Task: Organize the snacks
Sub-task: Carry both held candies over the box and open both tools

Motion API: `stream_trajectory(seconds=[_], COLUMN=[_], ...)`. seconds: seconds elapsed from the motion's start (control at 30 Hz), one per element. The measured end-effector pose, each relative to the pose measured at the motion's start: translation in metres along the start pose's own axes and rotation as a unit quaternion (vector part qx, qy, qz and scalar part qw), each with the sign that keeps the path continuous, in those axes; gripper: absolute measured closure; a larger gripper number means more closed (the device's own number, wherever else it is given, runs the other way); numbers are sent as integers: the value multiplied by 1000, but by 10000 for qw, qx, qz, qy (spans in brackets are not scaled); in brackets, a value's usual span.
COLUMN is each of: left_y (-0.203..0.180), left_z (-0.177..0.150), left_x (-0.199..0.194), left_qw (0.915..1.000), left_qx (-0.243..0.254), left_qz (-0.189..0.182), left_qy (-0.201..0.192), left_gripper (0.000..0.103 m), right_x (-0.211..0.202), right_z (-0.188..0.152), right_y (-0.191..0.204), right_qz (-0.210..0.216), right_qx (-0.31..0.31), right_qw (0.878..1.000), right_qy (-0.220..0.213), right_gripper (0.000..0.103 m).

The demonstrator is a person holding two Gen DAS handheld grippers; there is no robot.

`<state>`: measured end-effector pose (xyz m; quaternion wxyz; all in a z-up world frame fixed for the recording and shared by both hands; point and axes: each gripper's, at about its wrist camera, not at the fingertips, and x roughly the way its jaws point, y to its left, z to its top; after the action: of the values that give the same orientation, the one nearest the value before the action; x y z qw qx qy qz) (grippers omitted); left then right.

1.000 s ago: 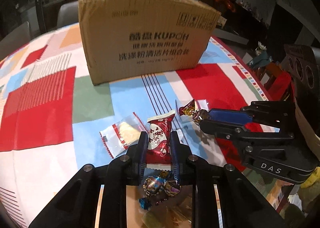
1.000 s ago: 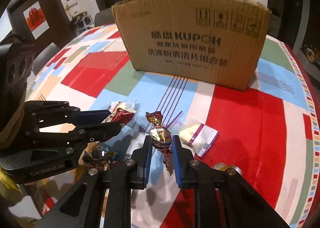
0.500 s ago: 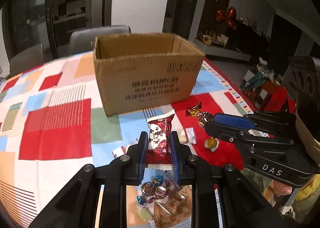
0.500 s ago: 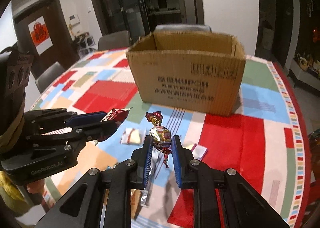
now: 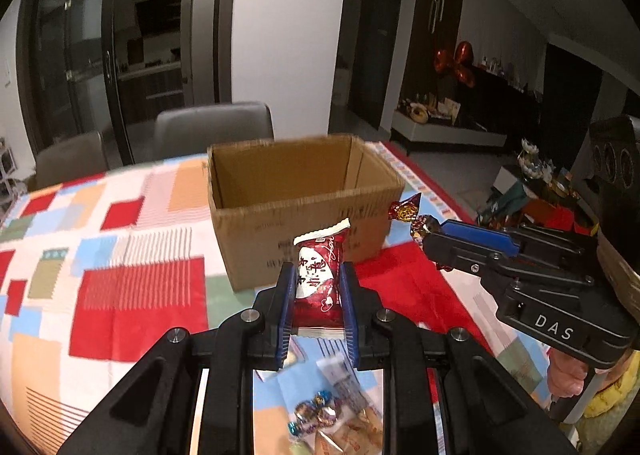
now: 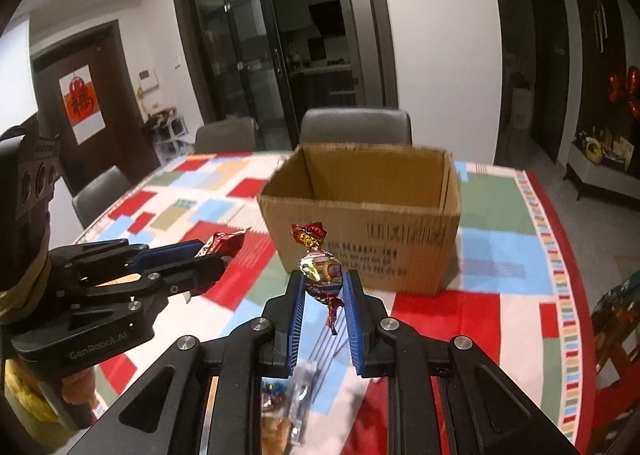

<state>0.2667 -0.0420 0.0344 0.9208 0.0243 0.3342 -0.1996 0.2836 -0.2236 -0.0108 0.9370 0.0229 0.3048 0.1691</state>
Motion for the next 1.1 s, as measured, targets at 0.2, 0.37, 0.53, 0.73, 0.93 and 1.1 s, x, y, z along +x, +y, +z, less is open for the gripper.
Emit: stream_trajectory(seconds=[0.2,0.37,0.53,0.73,0.93,1.1], left_y=[1,5,11,23,36,45], left_z=[27,47,61,80,98,109], left_x=[-8,-9,-3,18,45,68], left_qw=[9996,9989,9986,9985,9988,9992], left_qx=[99,112,79,74,-6,8], left_qz=[86,140,139,177,213,262], left_qy=[-260,-425,-500,-519,-441,-316], left_gripper=[81,81,81,81,80,80], right_x=[-9,-12,-8,9,36,59], right_z=[27,48,64,77,92,102], right_y=[0,1,-1,-8,-21,-29], right_qz=[-32,-77,-85,-110,-148,-195], right_qx=[1,-30,-62,-63,-19,4], right_qw=[9996,9989,9986,9987,9991,9994], right_qy=[-297,-453,-523,-495,-391,-281], right_gripper=[82,82,82,82,82,82])
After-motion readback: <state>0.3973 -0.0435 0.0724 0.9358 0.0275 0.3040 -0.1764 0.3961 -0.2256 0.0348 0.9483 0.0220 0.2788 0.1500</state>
